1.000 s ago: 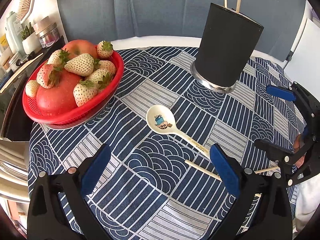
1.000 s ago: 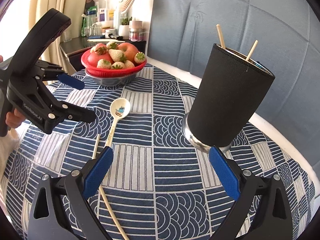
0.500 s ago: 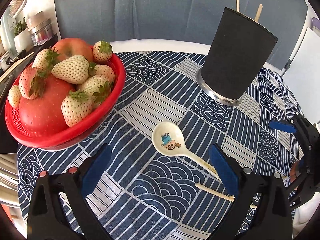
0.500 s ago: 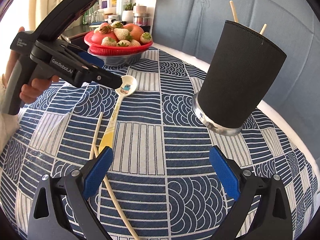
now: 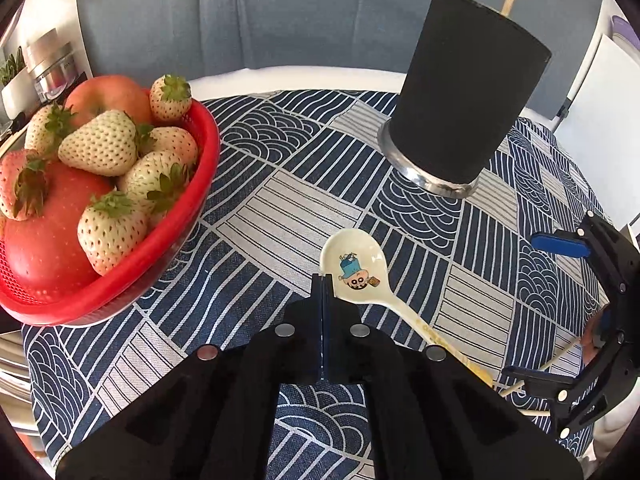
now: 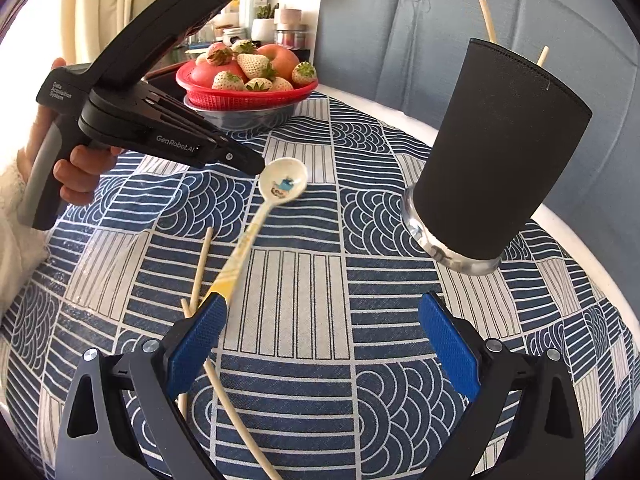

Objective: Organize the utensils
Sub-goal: 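Close the left gripper on the spoon bowl while the right gripper grips the yellow handle, then lift the cartoon-print spoon with both grippers and carry it over the holder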

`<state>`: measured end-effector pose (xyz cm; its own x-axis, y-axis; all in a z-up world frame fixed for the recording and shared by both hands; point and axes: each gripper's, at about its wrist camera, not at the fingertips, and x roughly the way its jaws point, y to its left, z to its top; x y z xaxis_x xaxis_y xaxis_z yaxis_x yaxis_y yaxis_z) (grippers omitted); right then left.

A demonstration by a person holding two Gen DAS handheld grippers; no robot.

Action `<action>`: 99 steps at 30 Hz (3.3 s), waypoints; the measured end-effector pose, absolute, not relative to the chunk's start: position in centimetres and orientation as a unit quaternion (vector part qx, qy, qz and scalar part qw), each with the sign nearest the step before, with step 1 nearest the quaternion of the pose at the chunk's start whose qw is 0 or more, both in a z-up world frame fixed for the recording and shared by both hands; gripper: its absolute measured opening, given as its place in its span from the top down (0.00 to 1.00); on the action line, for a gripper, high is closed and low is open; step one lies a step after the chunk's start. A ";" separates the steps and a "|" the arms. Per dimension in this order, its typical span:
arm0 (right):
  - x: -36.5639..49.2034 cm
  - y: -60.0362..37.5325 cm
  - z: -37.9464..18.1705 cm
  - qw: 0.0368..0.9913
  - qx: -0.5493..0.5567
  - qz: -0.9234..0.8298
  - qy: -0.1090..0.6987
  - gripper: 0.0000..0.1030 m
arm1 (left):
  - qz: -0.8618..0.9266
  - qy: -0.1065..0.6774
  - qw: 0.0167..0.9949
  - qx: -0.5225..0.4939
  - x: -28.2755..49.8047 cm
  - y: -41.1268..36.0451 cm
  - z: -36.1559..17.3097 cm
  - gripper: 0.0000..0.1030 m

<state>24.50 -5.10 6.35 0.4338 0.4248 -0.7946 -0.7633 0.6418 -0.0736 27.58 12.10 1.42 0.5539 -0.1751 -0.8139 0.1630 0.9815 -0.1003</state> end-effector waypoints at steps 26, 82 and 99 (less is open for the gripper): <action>24.5 -4.7 5.7 0.819 -0.220 0.354 0.393 0.10 | -0.158 0.468 0.869 0.033 30.4 10.5 0.1 0.86; 23.3 -2.9 13.5 0.810 -0.107 0.419 0.396 0.91 | -0.123 0.348 0.925 0.091 21.1 7.3 14.6 0.94; 22.6 -8.2 19.2 0.842 -0.105 0.405 0.341 0.90 | -0.135 0.307 0.934 0.127 19.2 1.6 20.5 0.94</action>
<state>22.57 -8.21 19.23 0.4395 0.6099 -0.6594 -0.7538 0.6497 0.0986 19.18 1.61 20.50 0.7758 -0.1738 -0.6066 0.3297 0.9313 0.1548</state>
